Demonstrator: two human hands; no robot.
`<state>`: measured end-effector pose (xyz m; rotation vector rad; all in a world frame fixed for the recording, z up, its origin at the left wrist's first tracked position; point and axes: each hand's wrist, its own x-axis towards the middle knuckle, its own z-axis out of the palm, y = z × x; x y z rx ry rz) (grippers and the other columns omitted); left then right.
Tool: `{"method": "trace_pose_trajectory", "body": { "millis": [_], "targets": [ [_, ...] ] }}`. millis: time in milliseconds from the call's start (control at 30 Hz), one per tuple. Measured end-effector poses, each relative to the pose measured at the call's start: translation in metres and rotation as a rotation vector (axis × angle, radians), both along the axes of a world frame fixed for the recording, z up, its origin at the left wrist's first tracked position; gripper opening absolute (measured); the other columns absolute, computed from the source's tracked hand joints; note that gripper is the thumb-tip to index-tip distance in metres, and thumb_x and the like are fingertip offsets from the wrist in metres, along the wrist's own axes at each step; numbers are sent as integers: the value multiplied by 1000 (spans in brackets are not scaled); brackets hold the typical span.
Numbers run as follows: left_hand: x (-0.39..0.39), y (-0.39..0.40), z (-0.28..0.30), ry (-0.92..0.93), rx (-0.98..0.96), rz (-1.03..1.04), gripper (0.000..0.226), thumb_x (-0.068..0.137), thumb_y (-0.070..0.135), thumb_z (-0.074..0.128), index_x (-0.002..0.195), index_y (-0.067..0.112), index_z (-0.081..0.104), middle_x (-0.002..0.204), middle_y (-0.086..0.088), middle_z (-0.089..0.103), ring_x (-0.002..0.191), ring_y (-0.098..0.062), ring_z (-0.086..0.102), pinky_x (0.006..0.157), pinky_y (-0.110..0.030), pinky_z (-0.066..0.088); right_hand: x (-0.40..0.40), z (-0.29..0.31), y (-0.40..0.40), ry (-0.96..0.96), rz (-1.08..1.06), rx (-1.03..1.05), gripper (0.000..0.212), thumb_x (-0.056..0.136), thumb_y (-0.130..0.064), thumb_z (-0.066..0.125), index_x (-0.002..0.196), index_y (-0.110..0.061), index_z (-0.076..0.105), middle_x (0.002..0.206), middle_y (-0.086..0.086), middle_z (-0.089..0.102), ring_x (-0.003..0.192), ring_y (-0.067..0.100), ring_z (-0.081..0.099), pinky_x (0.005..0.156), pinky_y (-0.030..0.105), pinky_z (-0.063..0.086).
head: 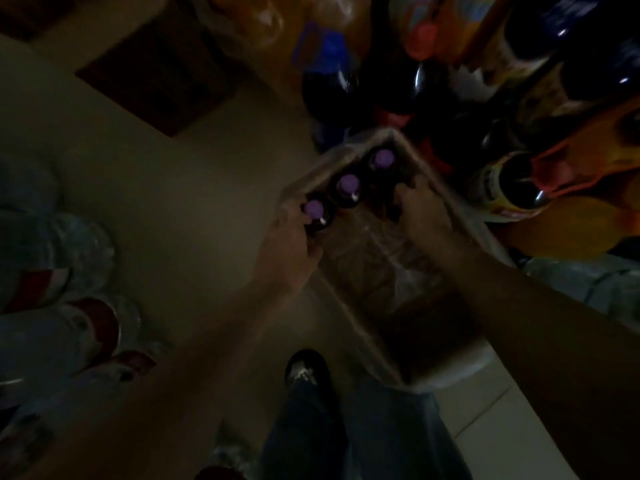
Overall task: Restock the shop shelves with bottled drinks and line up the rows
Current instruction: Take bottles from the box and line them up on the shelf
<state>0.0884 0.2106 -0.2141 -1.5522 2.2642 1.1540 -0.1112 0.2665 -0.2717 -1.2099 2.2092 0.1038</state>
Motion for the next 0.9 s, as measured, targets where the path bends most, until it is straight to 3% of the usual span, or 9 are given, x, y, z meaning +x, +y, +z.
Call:
{"method": "trace_pose_trajectory", "body": {
  "millis": [133, 267, 333, 400, 467, 533, 633, 733, 900],
  "targets": [
    [4, 6, 4, 159, 149, 4, 77, 67, 35, 62, 132, -2, 41, 130, -18, 48, 118, -34, 48, 98, -32, 39, 11, 42, 15, -57, 148, -142, 30, 79, -13, 64, 106, -4, 57, 116, 19, 46, 97, 40, 55, 77, 40, 44],
    [-14, 13, 21, 278, 408, -4, 98, 51, 38, 81, 134, 34, 30, 135, 7, 45, 125, -9, 44, 102, -27, 38, 11, 131, 5, -246, 234, -396, 25, 65, -18, 76, 83, -3, 66, 85, 11, 61, 80, 27, 59, 67, 29, 41],
    [-19, 20, 23, 413, 511, 83, 84, 55, 14, 86, 124, 27, 40, 120, 12, 55, 108, 7, 54, 93, -20, 46, 9, 164, -4, -369, 216, -498, 25, 63, -22, 78, 79, -5, 67, 76, 4, 62, 73, 19, 59, 65, 26, 45],
    [-12, 21, 29, 467, 516, 242, 76, 56, -5, 82, 118, 16, 45, 107, 13, 59, 90, 15, 58, 82, -7, 44, 9, 174, -16, -616, 59, -486, 20, 72, -18, 76, 83, -5, 66, 68, 2, 61, 63, 14, 60, 58, 27, 49],
    [2, 20, 34, 412, 408, 388, 72, 51, 8, 86, 115, 10, 54, 102, 8, 65, 88, 6, 62, 77, -7, 47, 11, 157, -30, -863, -216, -419, 14, 86, -16, 63, 91, -3, 64, 63, 2, 59, 50, 6, 57, 47, 25, 47],
    [20, 16, 37, 375, 322, 535, 58, 56, 8, 85, 109, 13, 61, 97, 4, 67, 82, 0, 64, 72, -11, 50, 11, 116, -39, -672, -196, -400, 18, 92, -17, 55, 105, -7, 62, 86, 8, 64, 69, 3, 62, 63, 29, 49],
    [49, 10, 42, 419, 330, 740, 37, 69, -1, 75, 85, 27, 57, 83, 12, 60, 64, 9, 59, 62, -10, 50, 14, 39, -45, -180, 323, -134, 42, 93, -21, 50, 134, -16, 45, 141, 18, 36, 125, 32, 41, 102, 35, 35],
    [76, 9, 41, 432, 393, 859, 35, 75, -1, 69, 83, 29, 53, 86, 11, 58, 72, 2, 56, 73, -25, 49, 34, 3, -57, 30, 541, -17, 44, 96, -15, 42, 139, -12, 37, 146, 20, 23, 125, 43, 37, 98, 46, 38],
    [92, 15, 35, 377, 429, 855, 46, 72, 4, 73, 109, 22, 53, 95, 9, 58, 85, -9, 56, 75, -26, 47, 51, 3, -61, 246, 629, 12, 37, 97, -10, 37, 133, -3, 40, 130, 24, 46, 110, 40, 55, 84, 44, 46]
  ]
}}
